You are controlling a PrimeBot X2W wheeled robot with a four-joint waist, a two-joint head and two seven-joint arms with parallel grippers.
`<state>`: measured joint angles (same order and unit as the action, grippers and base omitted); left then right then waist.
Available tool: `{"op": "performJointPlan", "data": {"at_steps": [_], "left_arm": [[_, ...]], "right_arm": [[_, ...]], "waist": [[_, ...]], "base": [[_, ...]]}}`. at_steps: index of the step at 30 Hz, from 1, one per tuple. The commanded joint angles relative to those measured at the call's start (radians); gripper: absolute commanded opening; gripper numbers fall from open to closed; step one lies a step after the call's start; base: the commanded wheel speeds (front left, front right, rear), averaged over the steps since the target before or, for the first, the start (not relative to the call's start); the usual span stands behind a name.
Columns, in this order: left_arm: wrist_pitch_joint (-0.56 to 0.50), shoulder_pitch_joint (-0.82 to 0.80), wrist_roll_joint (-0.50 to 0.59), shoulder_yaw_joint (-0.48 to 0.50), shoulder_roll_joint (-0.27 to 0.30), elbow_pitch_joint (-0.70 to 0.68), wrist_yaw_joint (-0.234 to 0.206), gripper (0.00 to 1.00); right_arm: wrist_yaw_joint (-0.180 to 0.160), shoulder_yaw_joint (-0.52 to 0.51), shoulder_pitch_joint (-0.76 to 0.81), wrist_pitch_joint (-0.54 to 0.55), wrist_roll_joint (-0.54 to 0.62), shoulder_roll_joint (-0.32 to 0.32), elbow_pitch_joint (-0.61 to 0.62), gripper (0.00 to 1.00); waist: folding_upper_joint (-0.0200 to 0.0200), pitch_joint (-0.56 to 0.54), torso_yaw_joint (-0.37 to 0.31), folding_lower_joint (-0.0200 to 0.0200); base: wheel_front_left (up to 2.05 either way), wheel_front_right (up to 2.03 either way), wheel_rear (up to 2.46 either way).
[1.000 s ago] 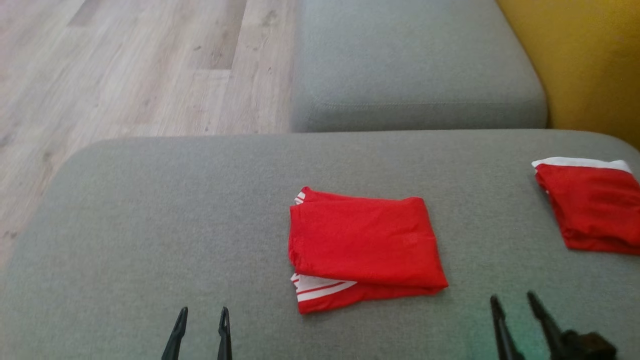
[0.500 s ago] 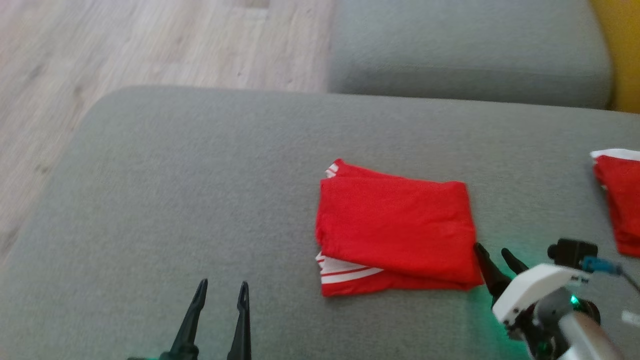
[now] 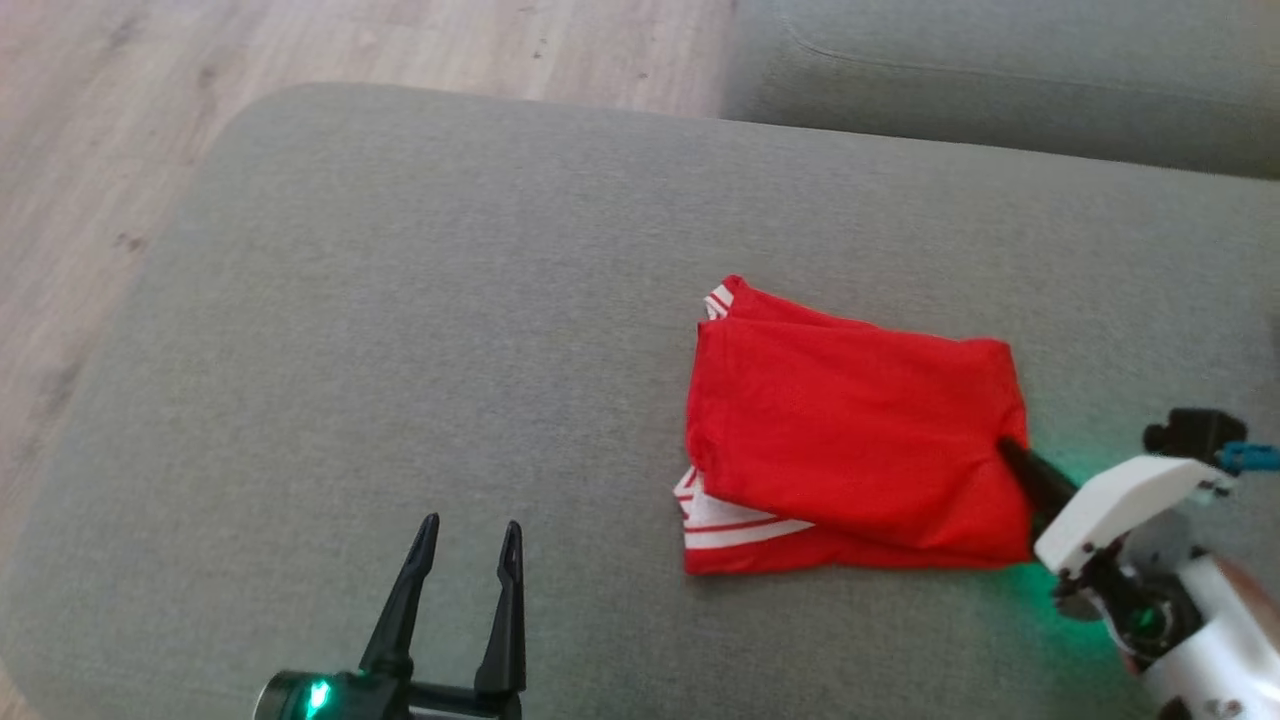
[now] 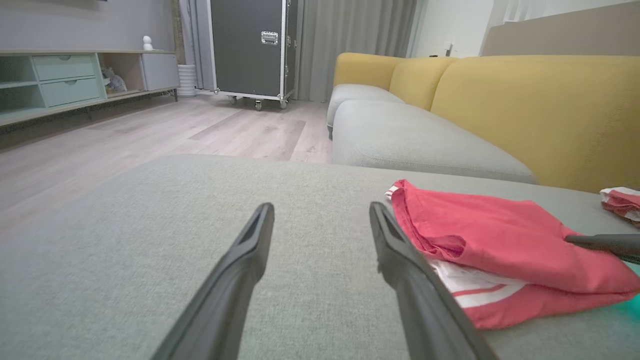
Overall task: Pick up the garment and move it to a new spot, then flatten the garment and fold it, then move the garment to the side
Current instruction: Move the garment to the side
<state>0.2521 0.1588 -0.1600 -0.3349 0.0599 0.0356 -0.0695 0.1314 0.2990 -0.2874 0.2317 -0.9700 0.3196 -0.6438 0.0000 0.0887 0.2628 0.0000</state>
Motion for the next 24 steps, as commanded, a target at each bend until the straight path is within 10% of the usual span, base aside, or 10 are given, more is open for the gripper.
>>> {"op": "performJointPlan", "data": {"at_steps": [1,11,20,22,24], "left_arm": [[0.01,-0.043,-0.003,0.022,-0.01,-0.041,0.0,1.0],[0.01,-0.094,-0.025,0.017,-0.01,-0.075,-0.007,1.0],[0.01,-0.198,-0.033,-0.005,-0.01,-0.093,-0.011,1.0],[0.01,-0.214,-0.036,-0.011,-0.01,-0.086,-0.009,1.0],[0.01,-0.222,-0.037,-0.013,-0.01,-0.075,-0.007,1.0]], "right_arm": [[-0.001,0.016,-0.041,-0.018,-0.005,0.051,0.034,0.0],[-0.001,0.045,-0.165,0.03,0.071,0.376,0.141,0.0],[-0.001,-0.143,-0.205,0.12,0.189,0.641,0.23,0.0],[-0.001,-0.179,-0.187,0.156,0.212,0.65,0.245,0.82],[-0.001,-0.219,-0.165,0.174,0.228,0.621,0.264,1.0]], "waist": [[0.0,0.009,-0.02,0.0],[0.0,0.115,-0.175,0.0],[0.0,0.223,-0.235,0.0],[0.0,0.229,-0.235,0.0],[0.0,0.223,-0.235,0.0]], "base": [[0.0,0.0,0.0],[0.0,0.0,0.0],[0.0,0.0,0.0],[0.0,0.0,0.0],[0.0,0.0,0.0]]}}
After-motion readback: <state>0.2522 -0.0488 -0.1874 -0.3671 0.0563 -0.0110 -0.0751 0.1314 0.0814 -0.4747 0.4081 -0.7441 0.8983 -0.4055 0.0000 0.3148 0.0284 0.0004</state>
